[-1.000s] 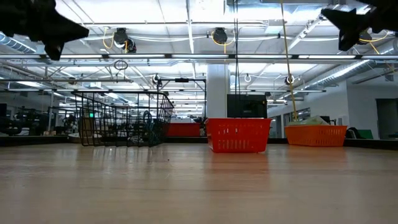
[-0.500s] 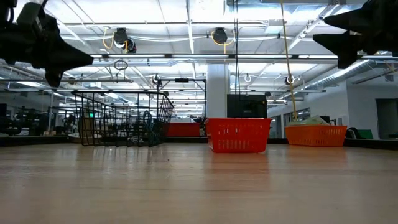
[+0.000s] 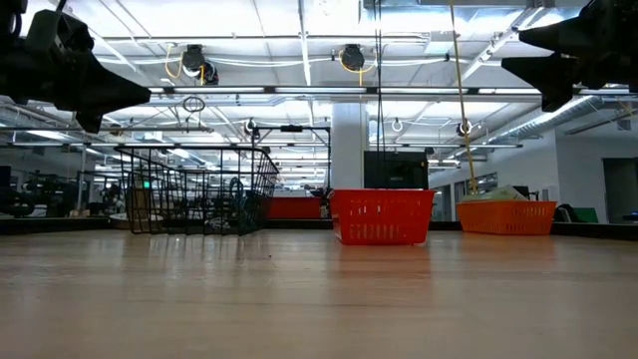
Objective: Pick and place items into bin
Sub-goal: Return to Home Position
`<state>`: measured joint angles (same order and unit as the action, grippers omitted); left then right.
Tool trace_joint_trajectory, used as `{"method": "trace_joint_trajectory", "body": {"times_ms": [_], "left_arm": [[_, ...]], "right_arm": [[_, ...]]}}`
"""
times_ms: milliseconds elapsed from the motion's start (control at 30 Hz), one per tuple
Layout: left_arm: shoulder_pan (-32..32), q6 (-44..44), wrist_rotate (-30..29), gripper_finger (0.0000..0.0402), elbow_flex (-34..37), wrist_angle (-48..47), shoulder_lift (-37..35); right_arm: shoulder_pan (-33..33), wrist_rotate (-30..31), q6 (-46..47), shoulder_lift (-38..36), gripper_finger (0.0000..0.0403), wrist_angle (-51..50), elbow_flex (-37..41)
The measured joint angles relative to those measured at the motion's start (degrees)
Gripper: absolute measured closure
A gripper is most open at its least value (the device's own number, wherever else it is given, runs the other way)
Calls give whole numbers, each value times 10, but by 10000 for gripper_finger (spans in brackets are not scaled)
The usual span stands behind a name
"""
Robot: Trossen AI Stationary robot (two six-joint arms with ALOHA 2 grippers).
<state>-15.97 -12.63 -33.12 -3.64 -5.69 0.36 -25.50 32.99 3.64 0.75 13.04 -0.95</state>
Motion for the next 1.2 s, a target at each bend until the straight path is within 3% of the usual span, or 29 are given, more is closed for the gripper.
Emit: {"method": "trace_joint_trajectory", "body": {"times_ms": [1200], "left_arm": [[0, -3, 1, 376, 0, -1, 0]], "right_arm": [[0, 0, 0, 0, 185, 0, 1]]}}
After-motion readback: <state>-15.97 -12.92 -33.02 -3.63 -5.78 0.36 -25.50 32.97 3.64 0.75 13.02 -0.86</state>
